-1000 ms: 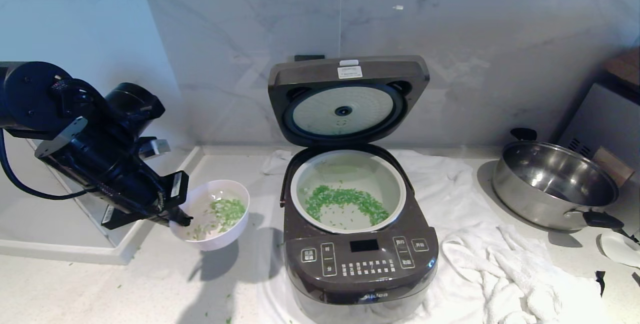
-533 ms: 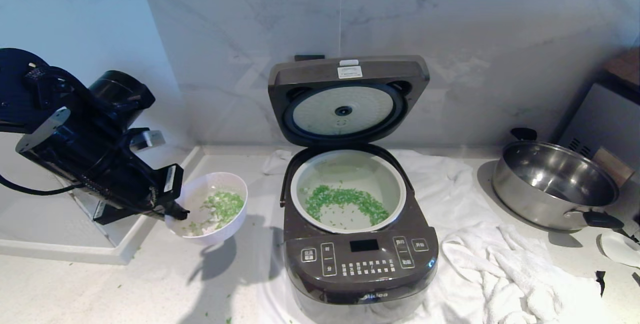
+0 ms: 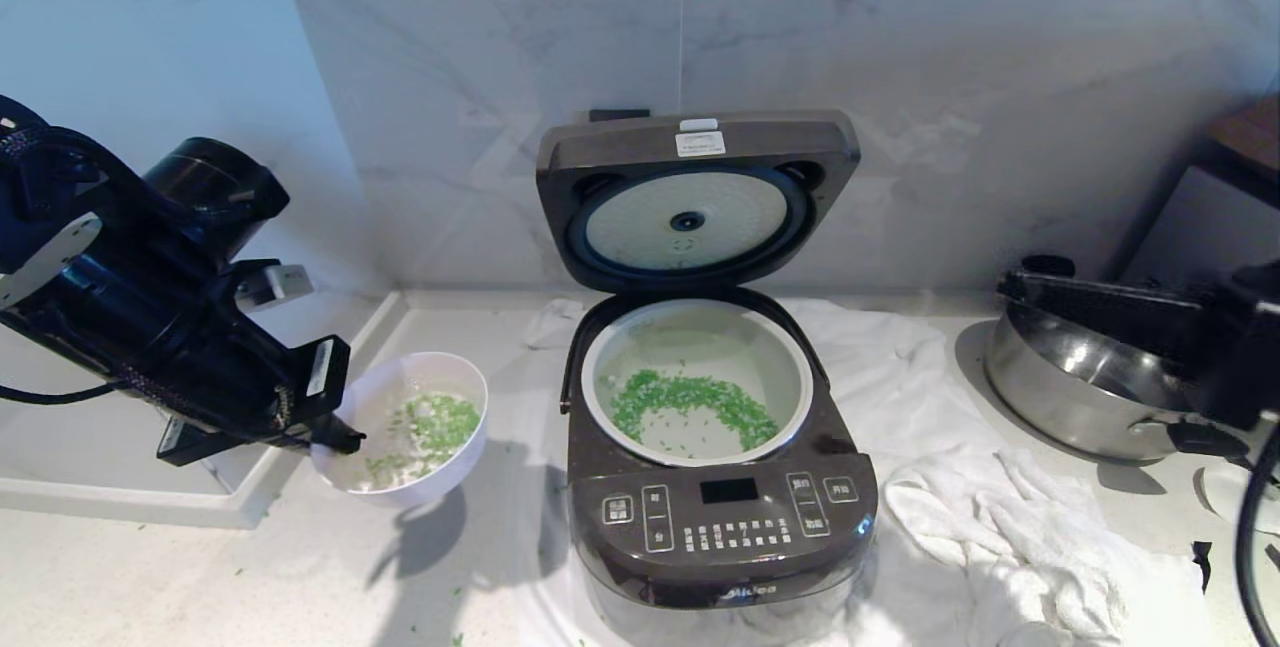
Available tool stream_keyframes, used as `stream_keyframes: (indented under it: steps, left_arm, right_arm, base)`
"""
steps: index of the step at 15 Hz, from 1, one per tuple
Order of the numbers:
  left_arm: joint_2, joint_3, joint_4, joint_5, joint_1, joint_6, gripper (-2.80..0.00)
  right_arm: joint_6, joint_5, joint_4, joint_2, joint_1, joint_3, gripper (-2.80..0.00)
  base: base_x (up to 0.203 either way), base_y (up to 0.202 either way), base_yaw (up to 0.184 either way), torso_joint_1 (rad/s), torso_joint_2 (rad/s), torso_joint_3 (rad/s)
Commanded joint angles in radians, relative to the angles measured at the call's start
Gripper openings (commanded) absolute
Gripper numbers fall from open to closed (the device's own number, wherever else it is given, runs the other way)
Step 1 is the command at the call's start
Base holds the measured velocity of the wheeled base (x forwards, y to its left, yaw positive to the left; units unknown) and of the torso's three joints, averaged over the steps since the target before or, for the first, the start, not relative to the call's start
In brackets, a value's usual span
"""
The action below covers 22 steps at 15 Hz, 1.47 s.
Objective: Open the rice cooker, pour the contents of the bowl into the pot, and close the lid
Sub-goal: Pour the water from the bowl into the rice cooker
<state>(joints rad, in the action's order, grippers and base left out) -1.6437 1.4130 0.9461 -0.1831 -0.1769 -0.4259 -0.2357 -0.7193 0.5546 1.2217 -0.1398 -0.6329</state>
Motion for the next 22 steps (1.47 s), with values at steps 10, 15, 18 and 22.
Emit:
stream_keyframes:
  steps: [10, 15, 18, 22]
  left_arm:
    - [0.032, -0.003, 0.028, -0.001, -0.001, -0.019, -2.80]
    - [0.030, 0.000, 0.028, -0.001, -0.001, -0.019, -2.80]
    - [0.032, -0.002, 0.028, -0.001, 0.000, -0.019, -2.80]
    - [0.035, 0.000, 0.030, 0.000, 0.000, -0.019, -2.80]
  right_arm:
    - [-0.013, -0.085, 0.085, 0.491, 0.051, -0.366, -2.80]
    - [-0.014, -0.084, 0.084, 0.558, 0.048, -0.484, -2.80]
    - [-0.028, -0.085, 0.084, 0.581, 0.029, -0.520, -2.80]
    - [-0.028, -0.077, 0.088, 0.624, 0.023, -0.586, -2.80]
  base:
    - [0.000, 0.000, 0.000, 0.000, 0.00, 0.000]
    - [0.000, 0.000, 0.000, 0.000, 0.00, 0.000]
    - [0.000, 0.000, 0.000, 0.000, 0.00, 0.000]
    - [0.000, 0.000, 0.000, 0.000, 0.00, 0.000]
